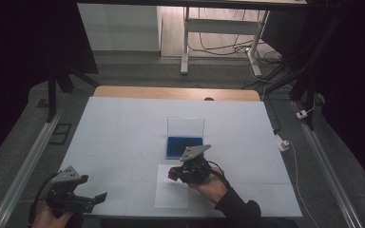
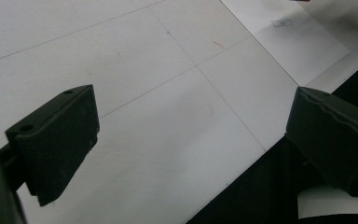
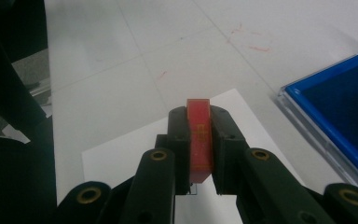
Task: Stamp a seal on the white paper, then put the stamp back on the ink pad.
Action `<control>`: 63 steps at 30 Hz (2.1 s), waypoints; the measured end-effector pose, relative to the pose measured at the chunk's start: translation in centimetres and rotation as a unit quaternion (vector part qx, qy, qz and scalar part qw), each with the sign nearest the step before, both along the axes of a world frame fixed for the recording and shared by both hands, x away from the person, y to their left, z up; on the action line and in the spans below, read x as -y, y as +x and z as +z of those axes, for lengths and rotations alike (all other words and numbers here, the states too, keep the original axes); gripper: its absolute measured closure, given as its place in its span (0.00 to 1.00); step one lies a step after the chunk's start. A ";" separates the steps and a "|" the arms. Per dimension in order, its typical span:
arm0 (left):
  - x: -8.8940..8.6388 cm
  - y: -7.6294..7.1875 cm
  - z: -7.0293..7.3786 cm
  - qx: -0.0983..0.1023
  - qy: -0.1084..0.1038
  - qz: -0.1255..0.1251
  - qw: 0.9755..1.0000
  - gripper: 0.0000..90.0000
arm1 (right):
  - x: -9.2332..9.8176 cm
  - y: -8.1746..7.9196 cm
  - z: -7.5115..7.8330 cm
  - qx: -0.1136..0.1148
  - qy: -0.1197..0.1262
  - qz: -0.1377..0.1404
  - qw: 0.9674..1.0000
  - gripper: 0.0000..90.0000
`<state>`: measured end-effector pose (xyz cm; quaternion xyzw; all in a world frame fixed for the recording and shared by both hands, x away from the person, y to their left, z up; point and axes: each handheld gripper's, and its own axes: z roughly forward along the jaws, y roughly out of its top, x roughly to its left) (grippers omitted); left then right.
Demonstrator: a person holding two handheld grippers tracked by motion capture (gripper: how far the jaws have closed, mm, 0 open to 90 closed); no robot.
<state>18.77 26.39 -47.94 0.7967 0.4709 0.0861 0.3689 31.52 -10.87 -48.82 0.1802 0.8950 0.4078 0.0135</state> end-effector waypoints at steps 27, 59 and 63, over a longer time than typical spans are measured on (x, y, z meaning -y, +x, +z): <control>0.1 0.0 0.0 0.000 0.001 0.000 1.000 0.03 | 2.0 1.6 2.1 0.021 0.027 -0.040 0.999 0.89; 0.4 0.1 0.0 0.001 0.014 -0.003 1.000 0.03 | 2.9 4.2 3.2 0.038 0.035 -0.088 0.995 0.89; 0.5 0.0 0.1 0.007 0.021 -0.005 1.000 0.03 | 2.8 4.7 3.2 0.035 0.037 -0.091 0.995 0.89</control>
